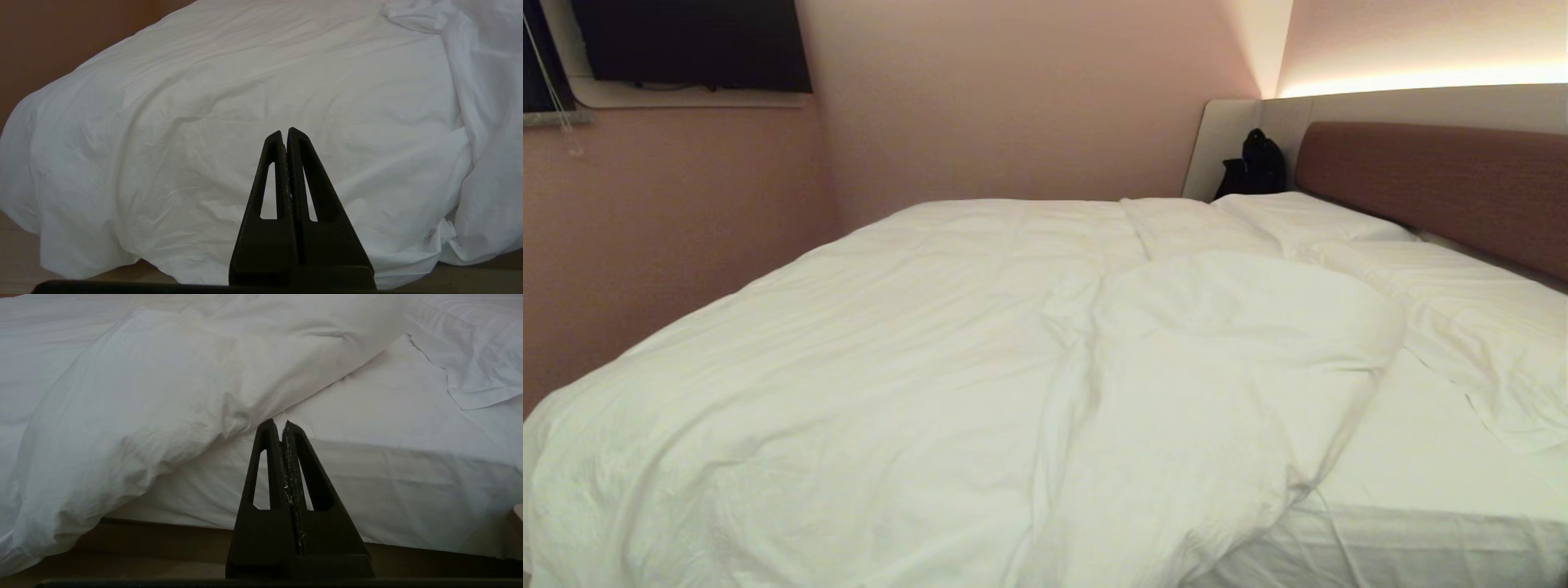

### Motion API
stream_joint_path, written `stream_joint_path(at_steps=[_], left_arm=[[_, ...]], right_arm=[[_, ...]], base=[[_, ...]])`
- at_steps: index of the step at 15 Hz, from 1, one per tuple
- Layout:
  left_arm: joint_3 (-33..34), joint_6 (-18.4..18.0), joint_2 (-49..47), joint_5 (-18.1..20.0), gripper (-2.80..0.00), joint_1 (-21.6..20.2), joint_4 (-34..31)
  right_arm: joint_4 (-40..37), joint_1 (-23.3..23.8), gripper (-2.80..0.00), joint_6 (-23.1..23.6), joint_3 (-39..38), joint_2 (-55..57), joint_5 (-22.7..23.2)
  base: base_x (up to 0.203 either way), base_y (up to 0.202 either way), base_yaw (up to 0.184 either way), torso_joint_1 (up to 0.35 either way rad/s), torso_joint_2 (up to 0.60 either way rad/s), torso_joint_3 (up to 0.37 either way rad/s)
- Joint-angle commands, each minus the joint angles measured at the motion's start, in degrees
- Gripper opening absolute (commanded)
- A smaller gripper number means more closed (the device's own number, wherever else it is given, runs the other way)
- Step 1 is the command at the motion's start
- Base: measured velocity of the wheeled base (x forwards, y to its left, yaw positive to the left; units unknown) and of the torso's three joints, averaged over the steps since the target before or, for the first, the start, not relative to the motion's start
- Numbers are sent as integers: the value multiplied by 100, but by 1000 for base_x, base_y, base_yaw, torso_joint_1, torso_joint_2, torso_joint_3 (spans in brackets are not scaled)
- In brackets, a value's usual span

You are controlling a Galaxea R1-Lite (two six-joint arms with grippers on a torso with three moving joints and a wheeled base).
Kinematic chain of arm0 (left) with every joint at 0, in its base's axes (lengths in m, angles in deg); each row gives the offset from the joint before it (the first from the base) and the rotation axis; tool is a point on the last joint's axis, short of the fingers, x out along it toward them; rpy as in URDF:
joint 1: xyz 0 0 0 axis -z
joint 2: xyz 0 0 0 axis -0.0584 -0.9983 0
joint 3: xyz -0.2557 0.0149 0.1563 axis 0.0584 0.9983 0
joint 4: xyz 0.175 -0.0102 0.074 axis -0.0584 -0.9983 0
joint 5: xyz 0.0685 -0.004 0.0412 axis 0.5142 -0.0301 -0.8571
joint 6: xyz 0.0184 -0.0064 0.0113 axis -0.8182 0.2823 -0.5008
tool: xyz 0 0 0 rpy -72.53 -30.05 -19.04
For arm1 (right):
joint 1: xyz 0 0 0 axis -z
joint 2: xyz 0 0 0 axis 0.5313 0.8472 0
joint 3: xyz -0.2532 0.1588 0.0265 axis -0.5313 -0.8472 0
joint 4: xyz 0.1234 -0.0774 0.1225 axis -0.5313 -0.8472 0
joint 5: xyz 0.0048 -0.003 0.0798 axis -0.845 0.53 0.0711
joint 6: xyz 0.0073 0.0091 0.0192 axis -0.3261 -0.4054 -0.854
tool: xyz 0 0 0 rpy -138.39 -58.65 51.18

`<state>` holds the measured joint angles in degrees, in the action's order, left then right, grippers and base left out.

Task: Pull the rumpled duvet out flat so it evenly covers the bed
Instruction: Hold the folded corner of the quilt

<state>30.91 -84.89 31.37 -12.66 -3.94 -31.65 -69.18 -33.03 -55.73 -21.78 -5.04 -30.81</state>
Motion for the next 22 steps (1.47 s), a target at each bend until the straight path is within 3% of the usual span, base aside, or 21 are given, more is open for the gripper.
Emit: stream_joint_path(at_steps=[1,9,12,15,22], left_arm=[[0,-4,2,0,-280,-4,-1],[0,-4,2,0,-280,-2,-1],[0,-4,2,0,-280,-2,-1],[0,-4,2,0,-280,-2,-1],[0,-4,2,0,-280,-2,-1]], right_arm=[[-38,-3,-280,36,0,6,-12],[-65,-3,-280,52,118,9,-28],[-586,-4,-280,32,1380,464,73],[-815,-24,-280,-47,2415,2028,429],[-164,-130,-280,-231,4752,6850,754]], base=[[0,0,0,0,0,0],[0,0,0,0,0,0],[0,0,0,0,0,0],[0,0,0,0,0,0],[0,0,0,0,0,0]])
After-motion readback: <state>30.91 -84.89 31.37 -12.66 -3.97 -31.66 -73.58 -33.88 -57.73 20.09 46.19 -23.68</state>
